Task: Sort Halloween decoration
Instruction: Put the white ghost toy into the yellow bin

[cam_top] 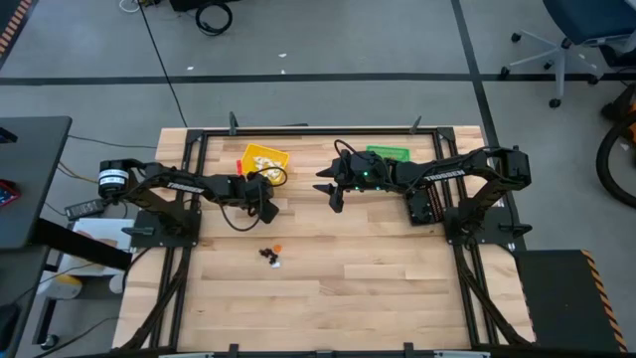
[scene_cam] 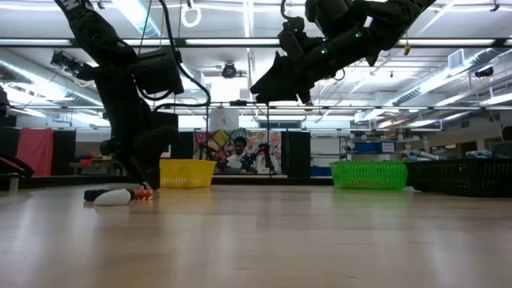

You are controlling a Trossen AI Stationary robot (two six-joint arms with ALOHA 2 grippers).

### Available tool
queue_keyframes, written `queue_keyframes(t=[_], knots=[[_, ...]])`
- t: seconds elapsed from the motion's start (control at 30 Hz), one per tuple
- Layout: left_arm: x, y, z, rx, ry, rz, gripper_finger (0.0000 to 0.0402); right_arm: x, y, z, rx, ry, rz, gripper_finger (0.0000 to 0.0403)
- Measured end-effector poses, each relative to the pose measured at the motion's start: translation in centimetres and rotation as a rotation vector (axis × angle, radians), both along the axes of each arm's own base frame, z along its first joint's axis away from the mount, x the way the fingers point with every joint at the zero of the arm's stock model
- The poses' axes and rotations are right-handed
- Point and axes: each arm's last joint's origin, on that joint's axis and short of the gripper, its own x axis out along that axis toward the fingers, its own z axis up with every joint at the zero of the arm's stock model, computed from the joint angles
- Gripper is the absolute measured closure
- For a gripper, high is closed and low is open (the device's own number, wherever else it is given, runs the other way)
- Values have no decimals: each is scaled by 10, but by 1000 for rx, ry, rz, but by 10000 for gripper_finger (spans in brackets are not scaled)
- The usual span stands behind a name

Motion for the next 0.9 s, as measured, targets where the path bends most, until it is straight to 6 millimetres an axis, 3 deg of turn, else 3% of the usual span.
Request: queue_keyframes(t=[0.7, 0.9], knots=[[-2, -1, -1, -13, 22, -23, 262, 0, 0, 0, 0, 1, 0, 208], [-2, -1, -1, -8, 23, -28, 317, 0, 0, 0, 0, 1, 0, 208]])
